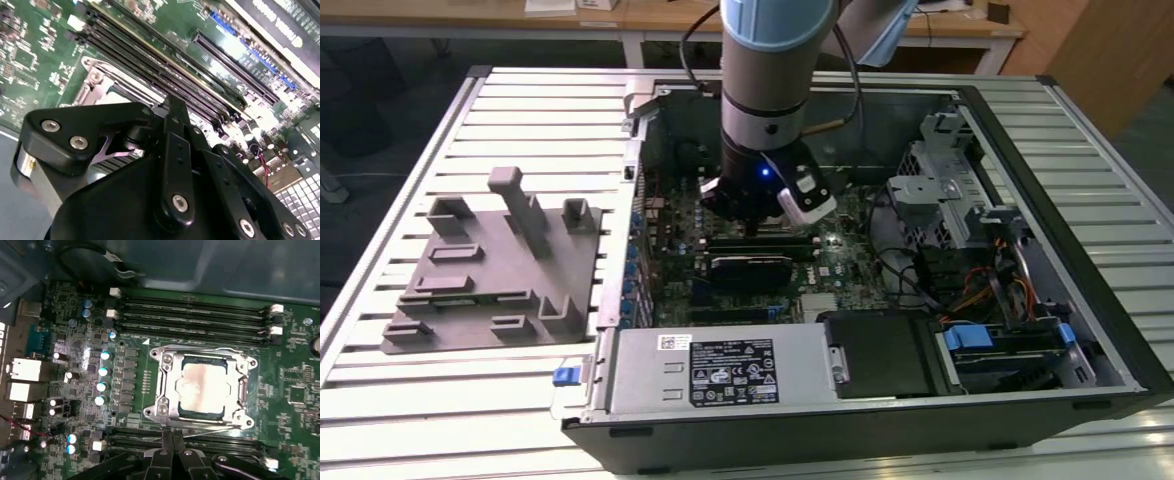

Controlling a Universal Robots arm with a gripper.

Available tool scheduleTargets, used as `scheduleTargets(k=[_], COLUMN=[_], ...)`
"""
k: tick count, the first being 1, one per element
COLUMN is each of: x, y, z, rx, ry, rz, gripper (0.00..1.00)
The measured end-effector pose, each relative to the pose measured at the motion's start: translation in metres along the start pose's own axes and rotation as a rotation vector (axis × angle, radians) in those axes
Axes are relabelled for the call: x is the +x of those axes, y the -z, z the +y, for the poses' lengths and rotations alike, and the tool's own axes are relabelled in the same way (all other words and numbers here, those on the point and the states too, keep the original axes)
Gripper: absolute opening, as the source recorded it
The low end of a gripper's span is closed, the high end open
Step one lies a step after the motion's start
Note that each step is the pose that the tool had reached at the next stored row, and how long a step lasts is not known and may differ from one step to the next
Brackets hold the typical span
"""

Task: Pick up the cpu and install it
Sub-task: 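Install the second cpu locking lever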

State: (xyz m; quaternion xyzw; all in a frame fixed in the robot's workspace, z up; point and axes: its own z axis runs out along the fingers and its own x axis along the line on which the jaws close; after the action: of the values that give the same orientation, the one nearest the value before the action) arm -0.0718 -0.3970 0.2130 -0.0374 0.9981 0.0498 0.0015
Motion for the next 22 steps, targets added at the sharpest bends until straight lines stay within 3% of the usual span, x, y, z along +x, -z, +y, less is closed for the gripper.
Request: scheduleTargets(k=[6, 7, 11, 17, 22], x=[0.0003, 0.0006, 0.0039, 0.0063, 0.0096], y=[-0.0088, -0.0091, -0.0092, -0.0093, -0.0098], z=[-0.0010, -0.0012, -0.0042, -0.0135, -0.0188], rx=[-0.0082, -0.0131, -0.0527, -0.0768, -0.1061], ry=[0.000, 0.000, 0.000, 0.000, 0.000], rz=[-0.0005, -0.0008, -0.0038, -0.0056, -0.0078], gripper=[0.11, 0.11, 0.11, 0.11, 0.11])
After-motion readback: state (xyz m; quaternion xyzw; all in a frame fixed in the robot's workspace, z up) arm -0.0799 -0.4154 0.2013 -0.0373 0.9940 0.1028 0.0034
